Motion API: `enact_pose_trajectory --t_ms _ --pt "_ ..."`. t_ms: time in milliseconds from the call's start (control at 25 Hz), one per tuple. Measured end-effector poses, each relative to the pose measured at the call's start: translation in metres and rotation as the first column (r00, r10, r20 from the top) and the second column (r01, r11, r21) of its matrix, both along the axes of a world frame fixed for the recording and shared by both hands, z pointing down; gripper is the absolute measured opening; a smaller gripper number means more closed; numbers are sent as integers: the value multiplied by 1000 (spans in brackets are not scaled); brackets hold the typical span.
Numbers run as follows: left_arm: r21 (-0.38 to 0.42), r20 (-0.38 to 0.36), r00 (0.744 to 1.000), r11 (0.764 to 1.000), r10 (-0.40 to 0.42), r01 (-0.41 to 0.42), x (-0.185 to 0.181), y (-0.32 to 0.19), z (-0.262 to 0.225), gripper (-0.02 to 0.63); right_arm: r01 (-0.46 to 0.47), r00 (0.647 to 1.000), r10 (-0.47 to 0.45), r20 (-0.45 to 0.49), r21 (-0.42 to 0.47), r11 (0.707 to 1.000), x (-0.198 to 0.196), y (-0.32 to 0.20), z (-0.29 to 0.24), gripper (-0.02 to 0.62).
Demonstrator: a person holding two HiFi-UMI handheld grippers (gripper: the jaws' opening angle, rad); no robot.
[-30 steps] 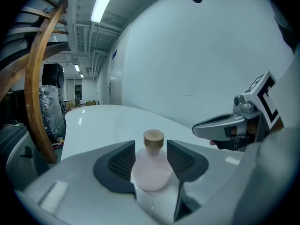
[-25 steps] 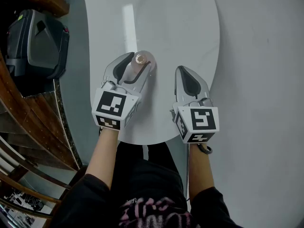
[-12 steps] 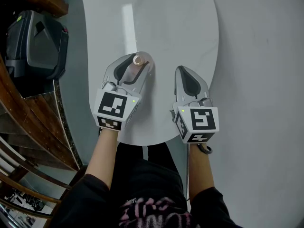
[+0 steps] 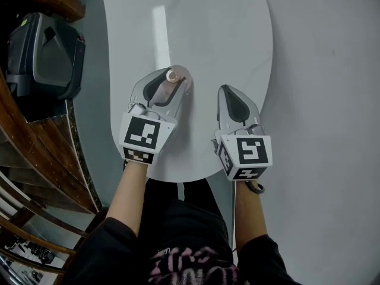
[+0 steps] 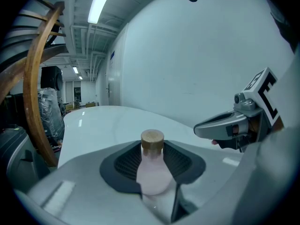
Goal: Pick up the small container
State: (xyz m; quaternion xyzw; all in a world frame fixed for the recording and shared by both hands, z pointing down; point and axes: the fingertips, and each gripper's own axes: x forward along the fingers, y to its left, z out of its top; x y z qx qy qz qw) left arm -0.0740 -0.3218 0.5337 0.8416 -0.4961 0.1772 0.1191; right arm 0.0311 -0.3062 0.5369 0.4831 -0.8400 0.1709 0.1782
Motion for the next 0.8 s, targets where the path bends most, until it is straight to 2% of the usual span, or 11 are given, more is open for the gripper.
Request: enact_pose_trajectory --t_ms 800 --pt "29 0 1000 1000 -5 5 -2 0 0 146 -12 1000 12 -25 -11 1000 10 6 3 12"
